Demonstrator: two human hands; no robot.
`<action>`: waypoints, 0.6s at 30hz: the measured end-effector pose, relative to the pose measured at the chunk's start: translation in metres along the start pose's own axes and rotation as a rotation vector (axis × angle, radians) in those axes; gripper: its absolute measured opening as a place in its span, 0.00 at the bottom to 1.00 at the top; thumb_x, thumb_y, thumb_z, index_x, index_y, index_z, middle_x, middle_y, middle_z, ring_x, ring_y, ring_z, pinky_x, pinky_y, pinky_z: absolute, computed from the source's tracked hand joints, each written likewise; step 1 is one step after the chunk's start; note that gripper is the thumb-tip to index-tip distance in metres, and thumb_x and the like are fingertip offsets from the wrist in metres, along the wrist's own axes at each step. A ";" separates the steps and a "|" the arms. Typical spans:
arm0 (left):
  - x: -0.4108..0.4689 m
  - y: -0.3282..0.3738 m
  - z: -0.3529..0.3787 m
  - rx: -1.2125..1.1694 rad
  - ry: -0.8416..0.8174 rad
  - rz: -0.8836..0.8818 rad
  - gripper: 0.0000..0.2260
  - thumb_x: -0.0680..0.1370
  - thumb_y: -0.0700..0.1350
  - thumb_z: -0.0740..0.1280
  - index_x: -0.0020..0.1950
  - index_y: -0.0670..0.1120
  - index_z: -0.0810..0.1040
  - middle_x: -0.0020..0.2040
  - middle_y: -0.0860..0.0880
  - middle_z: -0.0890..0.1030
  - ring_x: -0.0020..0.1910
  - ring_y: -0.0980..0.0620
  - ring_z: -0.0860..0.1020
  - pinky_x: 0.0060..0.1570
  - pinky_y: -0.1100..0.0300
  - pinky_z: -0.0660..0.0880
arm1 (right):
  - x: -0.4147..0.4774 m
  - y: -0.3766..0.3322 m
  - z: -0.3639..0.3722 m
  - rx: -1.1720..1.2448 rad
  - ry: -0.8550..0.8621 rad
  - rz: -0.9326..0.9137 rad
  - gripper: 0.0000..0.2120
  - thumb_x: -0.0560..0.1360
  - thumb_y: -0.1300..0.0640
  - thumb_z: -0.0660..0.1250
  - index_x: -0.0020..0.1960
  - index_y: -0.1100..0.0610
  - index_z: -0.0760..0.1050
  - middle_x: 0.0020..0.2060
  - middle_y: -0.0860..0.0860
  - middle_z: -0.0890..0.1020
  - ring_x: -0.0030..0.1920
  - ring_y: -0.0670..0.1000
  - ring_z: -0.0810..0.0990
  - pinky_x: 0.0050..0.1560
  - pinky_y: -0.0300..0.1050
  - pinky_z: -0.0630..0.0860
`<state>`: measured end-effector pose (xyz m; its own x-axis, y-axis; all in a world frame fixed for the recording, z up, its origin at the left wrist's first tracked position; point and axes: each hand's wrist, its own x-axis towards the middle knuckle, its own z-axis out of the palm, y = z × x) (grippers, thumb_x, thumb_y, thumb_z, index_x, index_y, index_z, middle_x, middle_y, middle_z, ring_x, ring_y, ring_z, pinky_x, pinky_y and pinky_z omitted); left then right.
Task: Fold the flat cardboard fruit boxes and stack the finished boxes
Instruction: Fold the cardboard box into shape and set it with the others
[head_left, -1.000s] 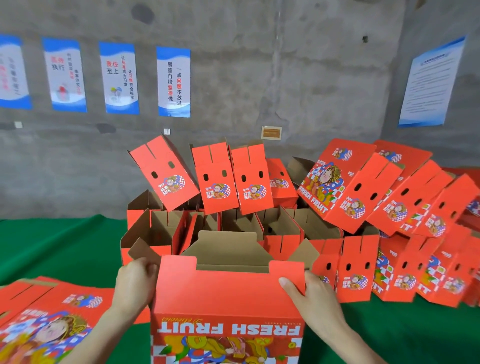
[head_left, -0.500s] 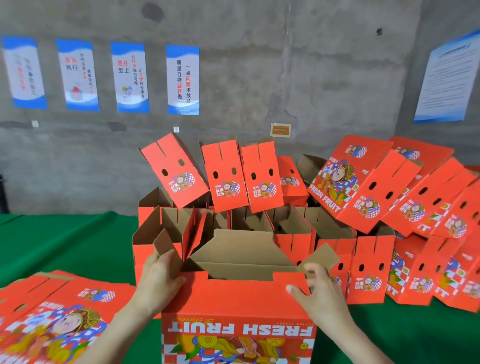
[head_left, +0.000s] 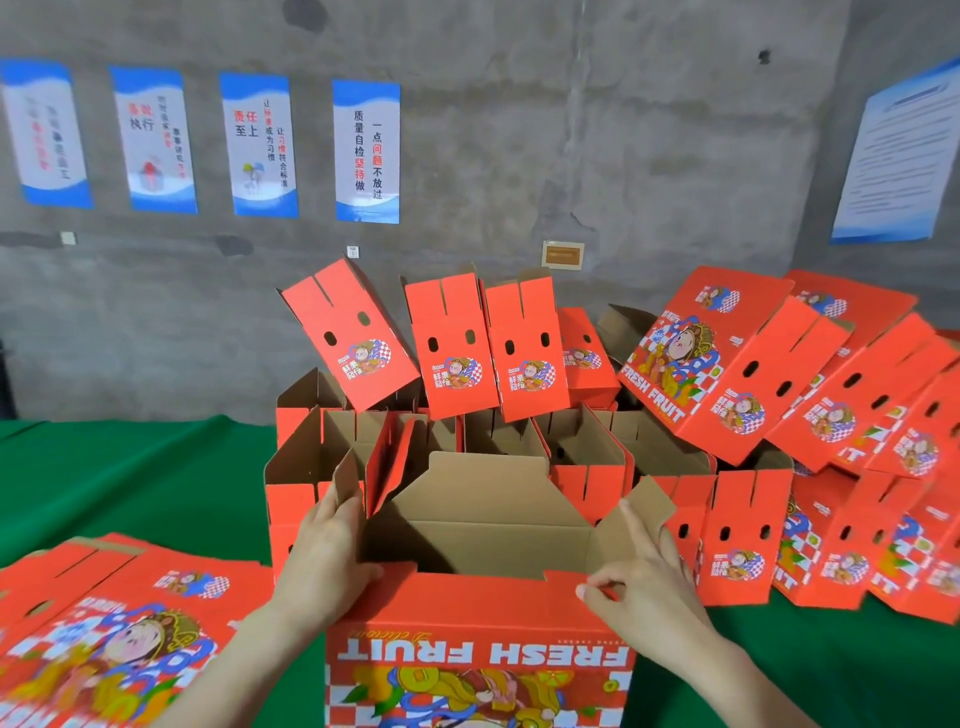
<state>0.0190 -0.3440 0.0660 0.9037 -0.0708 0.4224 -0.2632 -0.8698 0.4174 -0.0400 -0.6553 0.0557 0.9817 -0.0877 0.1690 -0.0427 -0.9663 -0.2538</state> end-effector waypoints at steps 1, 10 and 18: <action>0.000 0.001 0.002 -0.040 0.002 0.020 0.34 0.65 0.41 0.77 0.69 0.42 0.69 0.73 0.45 0.64 0.69 0.44 0.68 0.65 0.54 0.68 | 0.001 -0.001 -0.001 -0.109 0.039 -0.011 0.13 0.75 0.36 0.60 0.46 0.40 0.79 0.73 0.44 0.28 0.73 0.62 0.28 0.70 0.65 0.32; 0.002 0.002 0.008 -0.040 0.005 0.121 0.39 0.69 0.39 0.75 0.75 0.41 0.60 0.79 0.48 0.47 0.72 0.46 0.66 0.66 0.60 0.66 | 0.031 -0.046 -0.007 -0.111 -0.189 -0.319 0.34 0.80 0.54 0.59 0.79 0.48 0.44 0.77 0.48 0.36 0.77 0.52 0.35 0.76 0.54 0.44; -0.005 0.001 0.004 -0.352 -0.321 0.295 0.35 0.78 0.53 0.65 0.75 0.66 0.44 0.67 0.59 0.71 0.66 0.65 0.68 0.67 0.66 0.63 | 0.059 -0.034 0.004 -0.090 -0.340 -0.183 0.49 0.71 0.27 0.57 0.78 0.49 0.35 0.75 0.43 0.31 0.75 0.53 0.31 0.74 0.59 0.42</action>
<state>0.0158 -0.3467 0.0614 0.8179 -0.4793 0.3181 -0.5672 -0.5794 0.5853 0.0205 -0.6268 0.0705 0.9794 0.1582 -0.1253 0.1373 -0.9773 -0.1612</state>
